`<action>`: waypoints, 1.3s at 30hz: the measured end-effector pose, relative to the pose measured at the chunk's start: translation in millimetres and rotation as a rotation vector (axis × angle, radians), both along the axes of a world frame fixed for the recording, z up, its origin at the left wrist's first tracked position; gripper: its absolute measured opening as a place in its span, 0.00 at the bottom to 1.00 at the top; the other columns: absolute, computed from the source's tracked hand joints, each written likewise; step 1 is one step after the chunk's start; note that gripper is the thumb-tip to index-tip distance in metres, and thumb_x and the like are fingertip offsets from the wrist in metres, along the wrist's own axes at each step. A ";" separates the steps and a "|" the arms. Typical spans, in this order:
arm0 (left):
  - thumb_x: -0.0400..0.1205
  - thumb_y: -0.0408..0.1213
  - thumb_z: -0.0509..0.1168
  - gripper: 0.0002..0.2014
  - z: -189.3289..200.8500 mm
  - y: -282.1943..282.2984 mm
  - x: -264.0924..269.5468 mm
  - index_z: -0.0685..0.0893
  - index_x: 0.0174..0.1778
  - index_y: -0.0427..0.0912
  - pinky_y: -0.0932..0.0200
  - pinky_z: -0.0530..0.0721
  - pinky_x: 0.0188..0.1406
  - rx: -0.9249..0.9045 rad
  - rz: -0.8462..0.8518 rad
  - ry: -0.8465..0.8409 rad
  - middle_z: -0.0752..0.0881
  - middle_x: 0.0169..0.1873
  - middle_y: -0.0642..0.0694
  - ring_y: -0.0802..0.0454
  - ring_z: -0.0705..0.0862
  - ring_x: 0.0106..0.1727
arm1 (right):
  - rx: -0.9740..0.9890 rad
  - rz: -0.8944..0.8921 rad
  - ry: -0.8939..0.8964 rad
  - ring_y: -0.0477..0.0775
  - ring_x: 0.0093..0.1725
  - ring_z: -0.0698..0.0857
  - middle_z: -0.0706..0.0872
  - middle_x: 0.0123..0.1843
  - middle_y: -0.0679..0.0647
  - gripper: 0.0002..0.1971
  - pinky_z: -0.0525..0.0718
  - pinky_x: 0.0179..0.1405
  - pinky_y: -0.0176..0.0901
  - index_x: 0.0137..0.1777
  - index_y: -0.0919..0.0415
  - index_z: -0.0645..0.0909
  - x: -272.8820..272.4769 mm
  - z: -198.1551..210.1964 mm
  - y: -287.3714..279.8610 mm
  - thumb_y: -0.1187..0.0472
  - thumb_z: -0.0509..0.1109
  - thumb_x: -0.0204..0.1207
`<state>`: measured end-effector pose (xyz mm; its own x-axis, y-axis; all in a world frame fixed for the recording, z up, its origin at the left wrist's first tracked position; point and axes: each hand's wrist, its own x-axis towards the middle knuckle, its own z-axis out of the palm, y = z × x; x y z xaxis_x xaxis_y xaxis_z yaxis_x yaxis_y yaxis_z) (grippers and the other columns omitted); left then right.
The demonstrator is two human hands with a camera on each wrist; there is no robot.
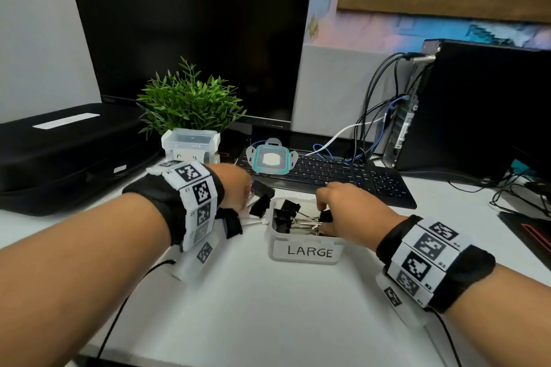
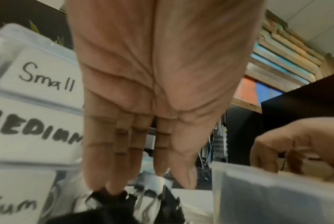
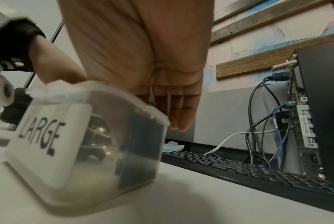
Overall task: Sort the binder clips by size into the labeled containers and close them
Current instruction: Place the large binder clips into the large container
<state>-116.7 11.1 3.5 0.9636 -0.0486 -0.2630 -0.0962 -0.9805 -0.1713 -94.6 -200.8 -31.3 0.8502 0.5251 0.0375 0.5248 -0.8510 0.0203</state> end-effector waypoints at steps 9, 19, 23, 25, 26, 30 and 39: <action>0.72 0.50 0.75 0.25 -26.8 -3.0 -4.4 0.82 0.63 0.44 0.61 0.73 0.44 0.049 0.055 0.132 0.84 0.59 0.48 0.51 0.82 0.55 | 0.002 0.003 0.009 0.55 0.56 0.79 0.79 0.55 0.51 0.15 0.79 0.49 0.45 0.56 0.54 0.77 -2.5 1.4 -0.6 0.54 0.74 0.72; 0.73 0.39 0.72 0.20 -4.8 5.0 -0.3 0.78 0.59 0.39 0.57 0.87 0.45 -0.291 0.312 0.014 0.88 0.49 0.43 0.50 0.84 0.37 | 0.019 -0.011 0.016 0.55 0.55 0.78 0.78 0.56 0.51 0.15 0.78 0.48 0.43 0.57 0.53 0.77 -3.9 2.5 -0.4 0.51 0.73 0.73; 0.75 0.44 0.73 0.14 13.3 -0.6 3.4 0.77 0.49 0.43 0.57 0.86 0.40 -0.675 0.303 -0.108 0.85 0.41 0.45 0.52 0.83 0.36 | 0.032 -0.010 0.008 0.55 0.54 0.80 0.79 0.56 0.51 0.14 0.81 0.49 0.45 0.55 0.54 0.78 -3.1 3.2 0.2 0.52 0.73 0.72; 0.74 0.49 0.73 0.16 16.9 -7.9 4.6 0.78 0.47 0.44 0.54 0.84 0.44 -0.774 0.215 -0.129 0.86 0.44 0.44 0.51 0.83 0.42 | 0.042 -0.013 0.007 0.54 0.53 0.81 0.79 0.56 0.51 0.14 0.82 0.50 0.46 0.54 0.53 0.78 -2.8 3.6 -0.6 0.52 0.73 0.72; 0.72 0.51 0.73 0.18 15.8 -12.7 4.5 0.79 0.48 0.42 0.52 0.84 0.48 -0.800 0.172 -0.118 0.87 0.45 0.44 0.50 0.83 0.44 | 0.044 -0.014 0.008 0.54 0.53 0.81 0.79 0.56 0.51 0.14 0.82 0.50 0.46 0.54 0.53 0.78 -3.0 3.7 -0.9 0.51 0.73 0.72; 0.71 0.41 0.77 0.15 1.3 -29.7 2.2 0.81 0.47 0.41 0.53 0.80 0.47 -1.052 0.065 0.055 0.83 0.36 0.47 0.49 0.79 0.40 | 0.054 -0.015 0.014 0.53 0.52 0.80 0.79 0.55 0.51 0.13 0.82 0.50 0.46 0.54 0.53 0.78 -4.5 4.0 -2.4 0.51 0.72 0.72; 0.58 0.60 0.76 0.30 -16.1 -40.5 -2.0 0.82 0.47 0.44 0.48 0.82 0.54 -0.914 -0.062 0.104 0.89 0.35 0.49 0.54 0.86 0.38 | 0.087 -0.016 0.009 0.53 0.53 0.80 0.79 0.53 0.50 0.13 0.81 0.49 0.44 0.53 0.53 0.79 -3.2 3.5 -5.9 0.50 0.73 0.72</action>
<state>-118.6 -29.4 -12.6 0.9261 -0.3306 -0.1820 -0.1244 -0.7227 0.6799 -97.8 -206.6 -27.8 0.8591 0.5063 0.0749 0.5106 -0.8578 -0.0583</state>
